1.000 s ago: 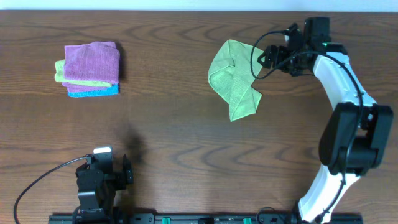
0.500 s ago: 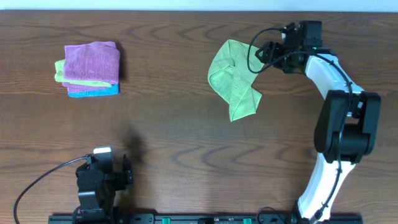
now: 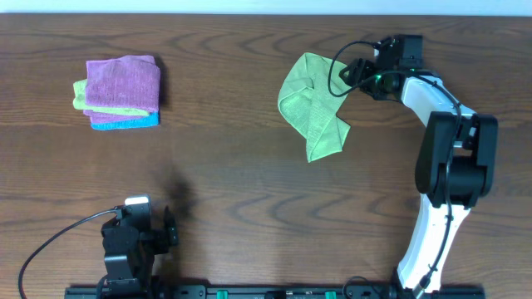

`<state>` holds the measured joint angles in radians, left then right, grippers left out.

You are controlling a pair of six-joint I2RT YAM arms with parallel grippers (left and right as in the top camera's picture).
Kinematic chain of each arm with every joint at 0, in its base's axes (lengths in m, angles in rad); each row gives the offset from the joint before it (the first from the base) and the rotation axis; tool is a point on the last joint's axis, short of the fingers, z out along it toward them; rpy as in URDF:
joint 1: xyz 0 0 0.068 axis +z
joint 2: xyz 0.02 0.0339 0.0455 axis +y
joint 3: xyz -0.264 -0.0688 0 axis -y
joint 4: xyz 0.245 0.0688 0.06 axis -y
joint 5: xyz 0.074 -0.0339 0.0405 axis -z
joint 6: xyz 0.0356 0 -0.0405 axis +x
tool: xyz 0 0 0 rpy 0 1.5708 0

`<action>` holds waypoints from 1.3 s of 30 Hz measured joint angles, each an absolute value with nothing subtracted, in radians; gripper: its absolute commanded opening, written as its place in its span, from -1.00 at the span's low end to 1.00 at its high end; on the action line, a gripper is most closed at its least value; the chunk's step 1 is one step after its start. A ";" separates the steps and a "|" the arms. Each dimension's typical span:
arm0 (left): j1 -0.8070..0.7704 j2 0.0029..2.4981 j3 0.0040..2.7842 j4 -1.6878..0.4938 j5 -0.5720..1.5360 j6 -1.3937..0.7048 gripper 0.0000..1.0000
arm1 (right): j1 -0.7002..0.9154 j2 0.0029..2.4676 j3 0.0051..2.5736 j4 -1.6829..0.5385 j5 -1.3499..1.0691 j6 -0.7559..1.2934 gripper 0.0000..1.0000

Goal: Fold the cloth
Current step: 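Drag the hanging green cloth back with the right gripper to spread it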

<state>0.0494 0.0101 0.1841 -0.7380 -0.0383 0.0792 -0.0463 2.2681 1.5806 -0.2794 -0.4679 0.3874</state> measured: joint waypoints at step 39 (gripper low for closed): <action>0.049 0.010 0.184 -0.738 -0.038 0.079 0.91 | -0.078 2.365 1.888 -0.420 -0.327 0.354 -0.95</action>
